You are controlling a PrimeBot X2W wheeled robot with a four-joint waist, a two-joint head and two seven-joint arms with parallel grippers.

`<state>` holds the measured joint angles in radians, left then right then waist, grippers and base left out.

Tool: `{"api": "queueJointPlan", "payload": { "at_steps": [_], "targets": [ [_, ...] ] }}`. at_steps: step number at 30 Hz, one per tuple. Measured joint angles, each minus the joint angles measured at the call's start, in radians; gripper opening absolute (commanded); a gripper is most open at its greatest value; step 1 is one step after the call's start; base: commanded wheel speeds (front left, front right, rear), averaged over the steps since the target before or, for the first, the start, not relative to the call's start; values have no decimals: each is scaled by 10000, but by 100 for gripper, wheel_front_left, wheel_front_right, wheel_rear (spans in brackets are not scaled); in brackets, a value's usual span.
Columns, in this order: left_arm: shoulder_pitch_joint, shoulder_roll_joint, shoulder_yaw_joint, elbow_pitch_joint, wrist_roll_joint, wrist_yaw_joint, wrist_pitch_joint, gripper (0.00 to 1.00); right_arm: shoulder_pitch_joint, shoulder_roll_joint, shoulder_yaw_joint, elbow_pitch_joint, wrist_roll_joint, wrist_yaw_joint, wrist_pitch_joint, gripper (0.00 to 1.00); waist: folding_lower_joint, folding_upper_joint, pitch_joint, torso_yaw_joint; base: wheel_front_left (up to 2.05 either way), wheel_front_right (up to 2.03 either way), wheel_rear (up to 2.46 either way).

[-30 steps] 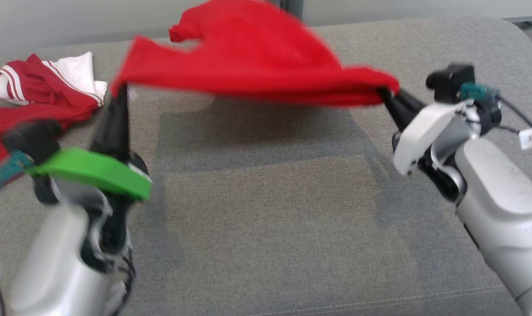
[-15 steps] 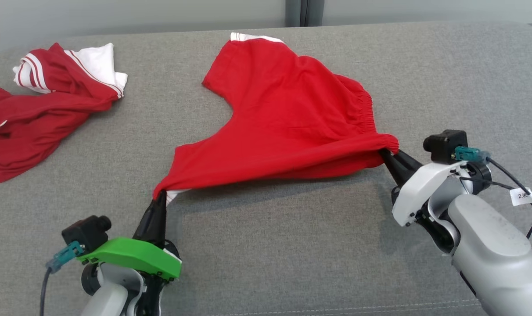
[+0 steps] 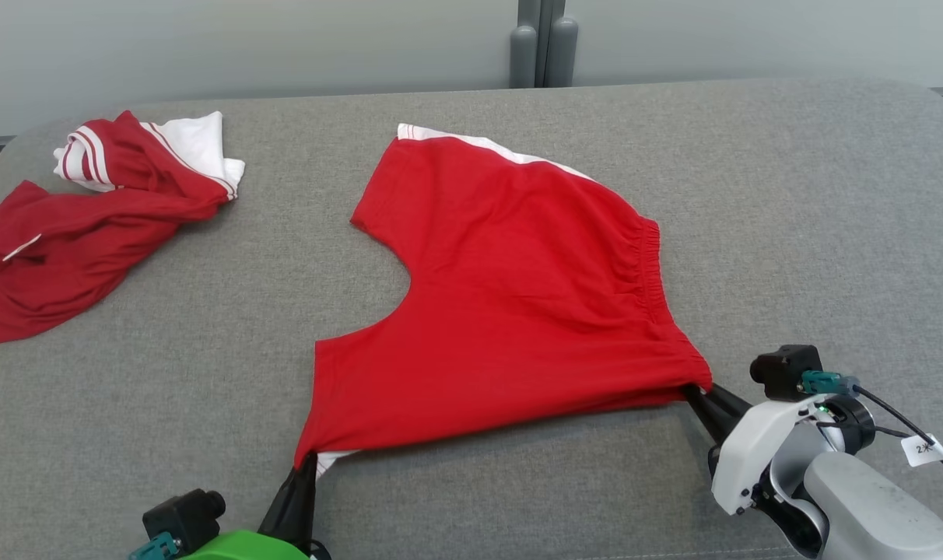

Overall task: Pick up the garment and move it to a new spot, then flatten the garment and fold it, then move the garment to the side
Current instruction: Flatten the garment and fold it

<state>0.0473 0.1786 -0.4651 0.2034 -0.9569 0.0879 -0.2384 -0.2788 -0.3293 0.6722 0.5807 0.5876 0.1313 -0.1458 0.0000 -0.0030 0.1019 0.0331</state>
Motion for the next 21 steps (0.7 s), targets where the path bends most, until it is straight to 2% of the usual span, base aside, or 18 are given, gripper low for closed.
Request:
{"api": "queueJointPlan", "payload": {
  "at_steps": [20,21],
  "targets": [
    [-74,259,-571,1120,571,0,190,0,573,203,433,355,372,0,-341,0,0,0,-227,-153,0,0,0],
    [-79,259,-573,1160,571,0,190,0,579,234,445,387,368,0,-397,5,0,0,-238,-164,0,0,0]
  ]
}}
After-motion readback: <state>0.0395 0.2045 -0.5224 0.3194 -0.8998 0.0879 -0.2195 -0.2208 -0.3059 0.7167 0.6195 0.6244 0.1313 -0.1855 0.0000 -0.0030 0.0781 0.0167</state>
